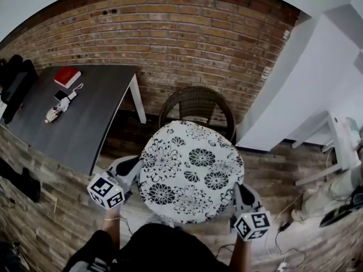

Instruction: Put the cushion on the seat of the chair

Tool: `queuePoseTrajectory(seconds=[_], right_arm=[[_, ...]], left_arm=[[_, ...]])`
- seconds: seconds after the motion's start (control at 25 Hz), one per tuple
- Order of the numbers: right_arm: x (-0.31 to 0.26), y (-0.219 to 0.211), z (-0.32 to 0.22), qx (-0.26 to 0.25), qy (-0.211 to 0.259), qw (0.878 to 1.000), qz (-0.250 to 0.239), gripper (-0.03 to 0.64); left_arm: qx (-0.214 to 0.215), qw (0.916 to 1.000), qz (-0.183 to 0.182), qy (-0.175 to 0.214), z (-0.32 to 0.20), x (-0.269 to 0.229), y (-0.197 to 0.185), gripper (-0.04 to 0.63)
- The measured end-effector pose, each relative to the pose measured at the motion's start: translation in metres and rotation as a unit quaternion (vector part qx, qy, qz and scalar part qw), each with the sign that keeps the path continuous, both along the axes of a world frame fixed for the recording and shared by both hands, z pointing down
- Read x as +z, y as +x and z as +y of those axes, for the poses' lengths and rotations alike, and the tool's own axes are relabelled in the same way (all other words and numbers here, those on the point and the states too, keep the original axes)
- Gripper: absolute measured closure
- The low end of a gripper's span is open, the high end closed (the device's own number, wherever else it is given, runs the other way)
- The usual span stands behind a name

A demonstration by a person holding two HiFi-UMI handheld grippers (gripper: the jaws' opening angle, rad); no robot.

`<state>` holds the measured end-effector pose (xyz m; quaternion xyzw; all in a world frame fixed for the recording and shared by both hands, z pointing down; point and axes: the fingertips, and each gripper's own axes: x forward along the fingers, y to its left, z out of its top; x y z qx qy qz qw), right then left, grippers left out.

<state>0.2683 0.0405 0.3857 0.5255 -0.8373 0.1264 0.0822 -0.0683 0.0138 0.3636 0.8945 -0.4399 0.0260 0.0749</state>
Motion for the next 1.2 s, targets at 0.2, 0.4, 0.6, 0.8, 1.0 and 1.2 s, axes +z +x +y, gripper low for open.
queuePoseTrajectory(seconds=[0.2, 0.4, 0.6, 0.8, 1.0, 1.2], right_arm=[[0.009, 0.003, -0.027, 0.010, -0.020, 1.000, 0.018, 0.606], [0.008, 0.005, -0.064, 0.020, -0.026, 0.999, 0.019, 0.606], [0.013, 0.004, -0.098, 0.031, -0.038, 0.999, 0.024, 0.606], [0.009, -0.006, -0.138, 0.035, -0.036, 0.999, 0.012, 0.606], [0.019, -0.008, -0.173, 0.037, -0.064, 0.996, 0.045, 0.606], [0.027, -0.014, -0.209, 0.044, -0.075, 0.995, 0.048, 0.606]], left_arm=[[0.011, 0.9998, 0.003, -0.015, -0.033, 0.012, 0.003, 0.575], [0.025, 0.9994, 0.005, -0.025, -0.080, 0.017, 0.010, 0.575], [0.040, 0.9986, 0.007, -0.033, -0.124, 0.023, 0.014, 0.575], [0.051, 0.9975, 0.009, -0.047, -0.167, 0.032, 0.012, 0.575], [0.060, 0.9963, 0.009, -0.060, -0.208, 0.043, 0.011, 0.575], [0.072, 0.9946, 0.003, -0.075, -0.244, 0.061, 0.011, 0.575]])
